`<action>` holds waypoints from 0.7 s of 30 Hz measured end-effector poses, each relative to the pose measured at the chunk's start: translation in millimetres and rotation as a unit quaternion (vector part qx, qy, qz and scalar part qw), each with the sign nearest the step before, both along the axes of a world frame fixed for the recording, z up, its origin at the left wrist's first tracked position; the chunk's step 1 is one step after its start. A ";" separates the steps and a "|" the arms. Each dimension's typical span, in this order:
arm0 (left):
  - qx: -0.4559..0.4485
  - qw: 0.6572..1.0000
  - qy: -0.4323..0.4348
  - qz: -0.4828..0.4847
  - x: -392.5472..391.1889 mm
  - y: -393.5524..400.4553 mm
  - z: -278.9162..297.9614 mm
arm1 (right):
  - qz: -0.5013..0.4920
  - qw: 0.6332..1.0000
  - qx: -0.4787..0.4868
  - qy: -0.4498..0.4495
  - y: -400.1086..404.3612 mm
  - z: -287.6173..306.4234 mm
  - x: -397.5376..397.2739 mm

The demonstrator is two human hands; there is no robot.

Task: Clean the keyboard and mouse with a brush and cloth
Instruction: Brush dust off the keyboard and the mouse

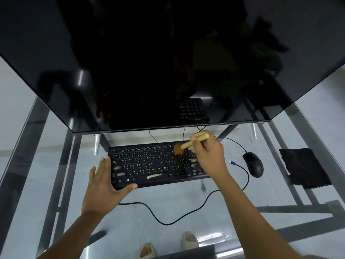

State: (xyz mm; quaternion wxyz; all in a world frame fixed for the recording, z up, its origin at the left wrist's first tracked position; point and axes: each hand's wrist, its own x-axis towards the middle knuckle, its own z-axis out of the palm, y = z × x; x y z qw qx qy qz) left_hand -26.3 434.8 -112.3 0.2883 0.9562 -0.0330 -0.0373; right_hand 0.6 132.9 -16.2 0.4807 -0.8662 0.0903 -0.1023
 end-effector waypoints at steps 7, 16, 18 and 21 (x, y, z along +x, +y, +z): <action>-0.009 1.000 -0.004 -0.004 -0.3 -1.0 0.5 | 0.017 0.997 -0.077 -0.023 4.4 -3.8 3.4; 0.001 1.000 0.004 -0.010 0.4 -0.5 -2.5 | 0.061 0.996 -0.042 -0.042 38.5 -4.5 19.7; 0.001 1.000 0.005 -0.009 0.0 0.1 -1.8 | 0.133 0.990 -0.038 0.017 48.2 -7.0 19.8; 0.003 1.000 0.007 -0.010 -1.3 1.7 -1.9 | 0.107 0.989 -0.094 -0.049 58.5 -10.3 23.2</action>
